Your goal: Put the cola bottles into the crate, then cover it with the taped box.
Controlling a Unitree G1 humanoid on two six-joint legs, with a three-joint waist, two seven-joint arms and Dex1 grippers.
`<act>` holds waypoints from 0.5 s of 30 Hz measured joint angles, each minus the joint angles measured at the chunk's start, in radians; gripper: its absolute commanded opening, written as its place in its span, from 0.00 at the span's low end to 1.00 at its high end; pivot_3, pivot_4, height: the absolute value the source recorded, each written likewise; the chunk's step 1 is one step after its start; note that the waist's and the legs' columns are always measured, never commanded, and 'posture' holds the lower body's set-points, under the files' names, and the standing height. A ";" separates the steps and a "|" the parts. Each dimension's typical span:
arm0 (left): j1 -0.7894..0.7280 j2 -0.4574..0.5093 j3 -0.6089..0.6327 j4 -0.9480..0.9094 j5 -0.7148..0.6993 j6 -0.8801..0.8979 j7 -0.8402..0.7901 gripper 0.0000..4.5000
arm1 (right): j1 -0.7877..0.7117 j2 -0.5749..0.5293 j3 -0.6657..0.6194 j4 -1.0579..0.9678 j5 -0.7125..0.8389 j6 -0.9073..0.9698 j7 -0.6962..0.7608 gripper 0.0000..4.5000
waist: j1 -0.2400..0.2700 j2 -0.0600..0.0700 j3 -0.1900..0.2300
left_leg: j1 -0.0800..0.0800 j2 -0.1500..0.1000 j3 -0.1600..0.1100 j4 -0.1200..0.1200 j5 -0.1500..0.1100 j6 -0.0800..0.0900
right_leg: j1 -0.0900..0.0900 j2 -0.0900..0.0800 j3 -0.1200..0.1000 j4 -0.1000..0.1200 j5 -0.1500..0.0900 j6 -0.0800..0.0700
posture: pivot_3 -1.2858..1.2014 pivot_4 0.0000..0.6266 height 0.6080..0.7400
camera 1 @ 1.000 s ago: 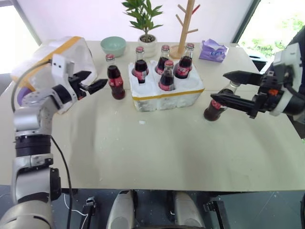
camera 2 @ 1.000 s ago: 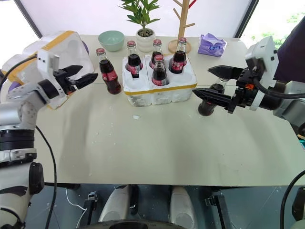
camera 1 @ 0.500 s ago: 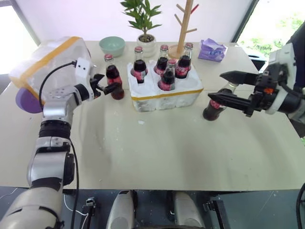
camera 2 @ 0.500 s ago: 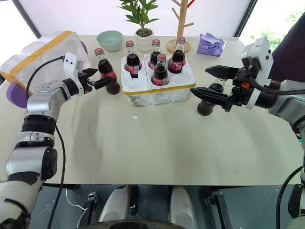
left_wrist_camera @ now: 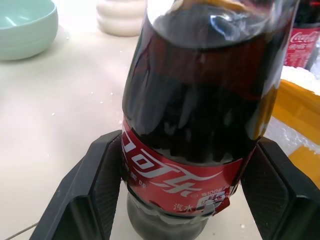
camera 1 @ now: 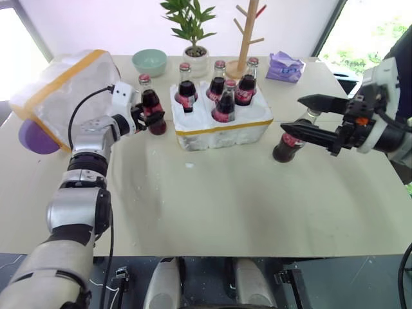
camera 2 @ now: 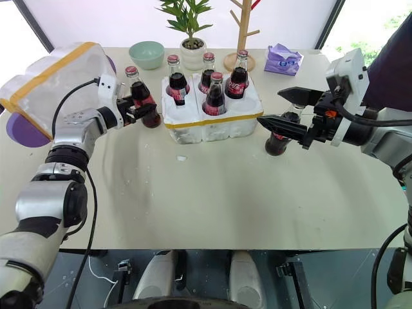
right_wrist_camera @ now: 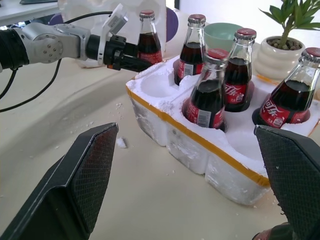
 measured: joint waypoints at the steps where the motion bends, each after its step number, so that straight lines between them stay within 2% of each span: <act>1: 0.001 0.007 0.000 -0.002 0.000 0.005 -0.008 0.62 | 0.000 0.000 -0.001 0.000 0.000 0.000 -0.001 1.00 | -0.001 0.000 0.000 | 0.000 0.000 0.000 0.000 0.000 0.000 | -0.001 0.000 0.000 0.000 0.000 0.000 | 0.52 0.24 1.00; 4: 0.031 0.051 0.008 -0.074 -0.030 0.084 -0.092 0.62 | 0.005 0.000 -0.007 -0.003 0.001 0.001 -0.003 1.00 | -0.002 0.000 0.000 | -0.004 0.000 0.000 0.000 0.000 0.000 | -0.004 0.000 0.000 0.001 0.000 0.000 | 0.52 0.24 1.00; 8: 0.099 0.132 0.023 -0.354 -0.166 0.326 -0.290 0.62 | 0.029 -0.005 -0.022 -0.022 0.007 0.017 0.004 1.00 | 0.001 -0.001 0.002 | -0.007 0.000 0.000 0.000 0.000 0.000 | -0.007 0.000 0.000 0.002 0.000 0.000 | 0.52 0.24 1.00; 12: 0.053 0.195 0.047 -0.598 -0.305 0.515 -0.410 0.62 | 0.066 -0.039 -0.047 -0.063 0.015 0.019 0.058 1.00 | 0.010 -0.001 0.002 | -0.006 0.000 -0.001 0.001 0.000 0.000 | -0.005 0.000 0.000 0.001 0.000 0.000 | 0.52 0.24 1.00; 15: 0.008 0.178 0.043 -0.636 -0.327 0.542 -0.421 0.62 | 0.068 -0.044 -0.058 -0.077 0.019 0.019 0.074 1.00 | 0.006 -0.001 0.002 | -0.002 -0.001 -0.001 0.001 0.000 0.000 | 0.000 0.000 0.000 0.000 -0.001 -0.001 | 0.52 0.24 1.00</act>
